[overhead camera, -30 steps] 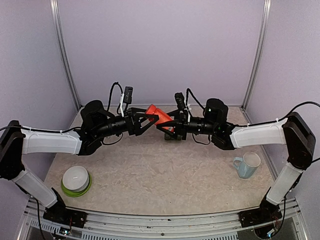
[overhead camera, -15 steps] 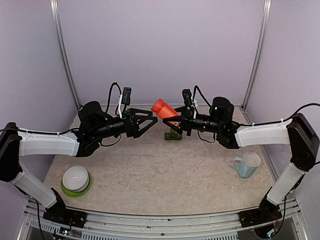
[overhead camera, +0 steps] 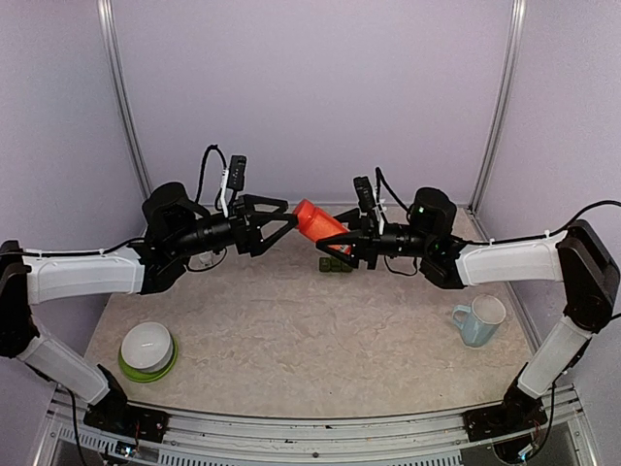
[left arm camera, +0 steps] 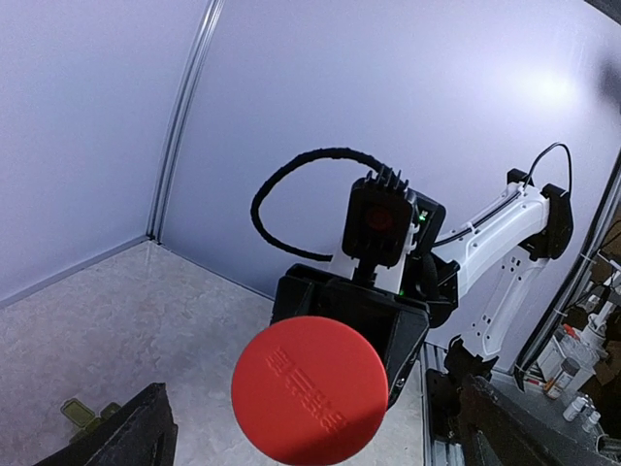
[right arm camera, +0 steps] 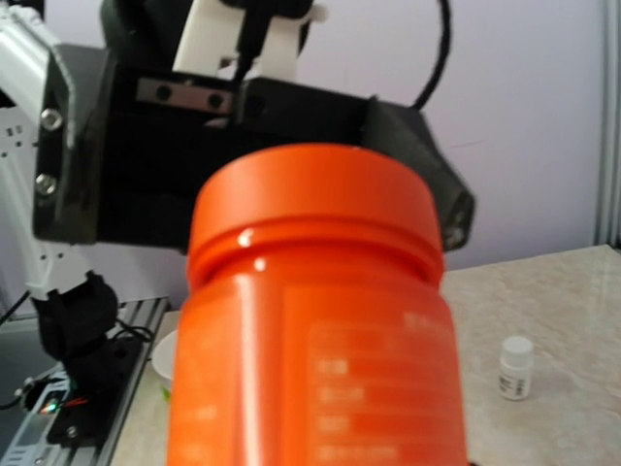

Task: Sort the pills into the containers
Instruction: Unscrew the lid of the pill bottle from the pill bottle.

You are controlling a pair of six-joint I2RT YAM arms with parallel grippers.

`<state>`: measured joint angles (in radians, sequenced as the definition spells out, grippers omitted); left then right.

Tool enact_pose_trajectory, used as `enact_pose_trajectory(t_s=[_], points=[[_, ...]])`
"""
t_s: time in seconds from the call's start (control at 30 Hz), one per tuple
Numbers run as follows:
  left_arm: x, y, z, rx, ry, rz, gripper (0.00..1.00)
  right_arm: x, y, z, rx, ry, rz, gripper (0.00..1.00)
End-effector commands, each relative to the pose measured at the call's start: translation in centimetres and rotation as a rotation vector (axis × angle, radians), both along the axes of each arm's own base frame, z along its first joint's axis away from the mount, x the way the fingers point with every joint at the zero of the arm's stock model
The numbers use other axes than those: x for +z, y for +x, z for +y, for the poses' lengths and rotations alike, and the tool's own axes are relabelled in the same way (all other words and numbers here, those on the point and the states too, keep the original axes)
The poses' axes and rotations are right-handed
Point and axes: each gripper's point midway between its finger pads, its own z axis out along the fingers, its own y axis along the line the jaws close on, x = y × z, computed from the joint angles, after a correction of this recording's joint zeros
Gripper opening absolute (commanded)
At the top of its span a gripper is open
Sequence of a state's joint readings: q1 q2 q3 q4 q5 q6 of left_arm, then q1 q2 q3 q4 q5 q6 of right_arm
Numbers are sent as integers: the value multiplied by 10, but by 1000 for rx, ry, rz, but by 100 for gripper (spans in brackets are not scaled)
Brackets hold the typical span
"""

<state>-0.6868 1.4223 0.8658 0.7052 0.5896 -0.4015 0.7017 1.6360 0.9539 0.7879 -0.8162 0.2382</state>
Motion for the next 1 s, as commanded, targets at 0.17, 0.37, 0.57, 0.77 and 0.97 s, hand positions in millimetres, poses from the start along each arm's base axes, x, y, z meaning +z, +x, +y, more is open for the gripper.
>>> enact_pose_trajectory(t_s=[0.17, 0.37, 0.57, 0.77, 0.97], points=[[20, -7, -16, -101, -52, -69, 99, 13, -20, 21, 105, 42, -30, 11], [17, -13, -22, -125, -56, -68, 99, 8, -16, 28, 91, 30, -5, 11], [15, -18, -26, -131, -55, -65, 98, 2, -5, 30, 39, 15, 19, 11], [11, -20, -26, -124, -50, -62, 95, 1, 8, 26, -39, -3, 22, 10], [7, -20, -23, -111, -44, -55, 93, 4, 14, 18, -67, 4, 18, 10]])
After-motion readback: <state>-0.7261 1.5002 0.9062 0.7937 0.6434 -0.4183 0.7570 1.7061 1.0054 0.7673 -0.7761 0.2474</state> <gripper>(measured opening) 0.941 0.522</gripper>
